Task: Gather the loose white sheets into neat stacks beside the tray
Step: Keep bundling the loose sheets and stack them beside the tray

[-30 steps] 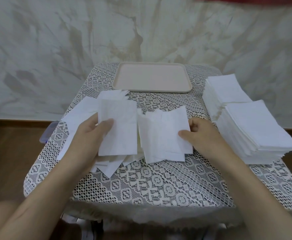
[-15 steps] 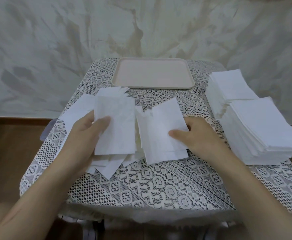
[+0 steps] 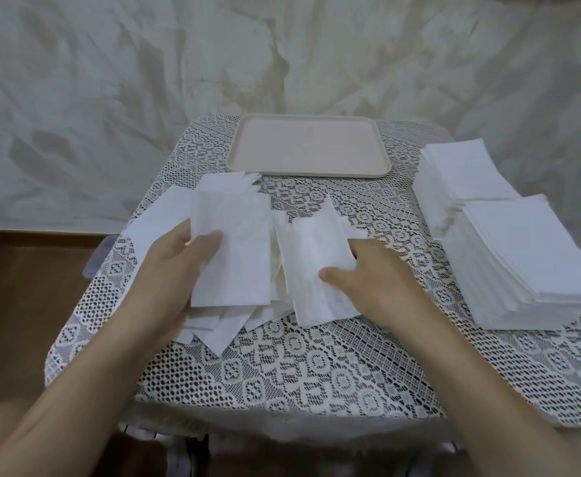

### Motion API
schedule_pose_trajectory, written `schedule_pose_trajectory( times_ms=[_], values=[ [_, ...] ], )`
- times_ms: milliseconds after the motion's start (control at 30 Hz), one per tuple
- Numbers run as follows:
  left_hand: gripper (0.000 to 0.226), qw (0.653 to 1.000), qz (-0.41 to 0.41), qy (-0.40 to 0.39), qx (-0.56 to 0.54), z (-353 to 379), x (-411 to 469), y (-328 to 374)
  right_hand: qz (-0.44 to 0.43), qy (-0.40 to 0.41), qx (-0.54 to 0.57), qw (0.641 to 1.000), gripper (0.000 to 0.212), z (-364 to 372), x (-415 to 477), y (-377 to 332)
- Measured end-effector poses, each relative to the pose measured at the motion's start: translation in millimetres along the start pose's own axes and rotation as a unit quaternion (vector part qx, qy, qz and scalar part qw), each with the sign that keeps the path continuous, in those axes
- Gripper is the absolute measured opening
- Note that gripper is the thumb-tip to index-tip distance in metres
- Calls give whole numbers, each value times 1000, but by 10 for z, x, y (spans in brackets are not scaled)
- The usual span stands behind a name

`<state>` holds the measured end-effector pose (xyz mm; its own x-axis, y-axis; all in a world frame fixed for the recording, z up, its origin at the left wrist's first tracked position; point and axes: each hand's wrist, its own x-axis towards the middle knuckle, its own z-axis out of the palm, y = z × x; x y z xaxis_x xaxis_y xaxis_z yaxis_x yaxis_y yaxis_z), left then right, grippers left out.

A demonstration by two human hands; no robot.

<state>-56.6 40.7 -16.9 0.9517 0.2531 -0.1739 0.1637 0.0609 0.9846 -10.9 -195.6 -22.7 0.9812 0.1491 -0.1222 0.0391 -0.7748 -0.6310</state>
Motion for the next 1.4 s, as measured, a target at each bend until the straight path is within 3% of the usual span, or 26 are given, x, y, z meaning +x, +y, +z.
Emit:
schedule_pose_trajectory(
  times_ms=[300,533,667,867,1067,1267,1400],
  values=[
    [21,1000,-11,2,-3,49,-6,20,7,8,58,998,18,-58,-24,63],
    [21,1000,-12,5,-7,72,-17,38,17,57,147,987,9,-330,-28,179],
    [23,1000,-13,-1,-18,77,-25,50,23,38,178,983,4,-310,6,218],
    [23,1000,-2,-4,-2,63,-16,52,22,-60,261,963,16,-259,-40,196],
    [26,1000,23,-1,21,-13,-42,24,-3,-71,162,984,6,-192,-68,137],
    [25,1000,23,5,18,-63,-20,-11,-17,-42,39,998,31,-40,-103,7],
    [27,1000,22,-4,15,-69,-3,-30,-28,-12,0,1000,23,2,-113,-31]
  ],
)
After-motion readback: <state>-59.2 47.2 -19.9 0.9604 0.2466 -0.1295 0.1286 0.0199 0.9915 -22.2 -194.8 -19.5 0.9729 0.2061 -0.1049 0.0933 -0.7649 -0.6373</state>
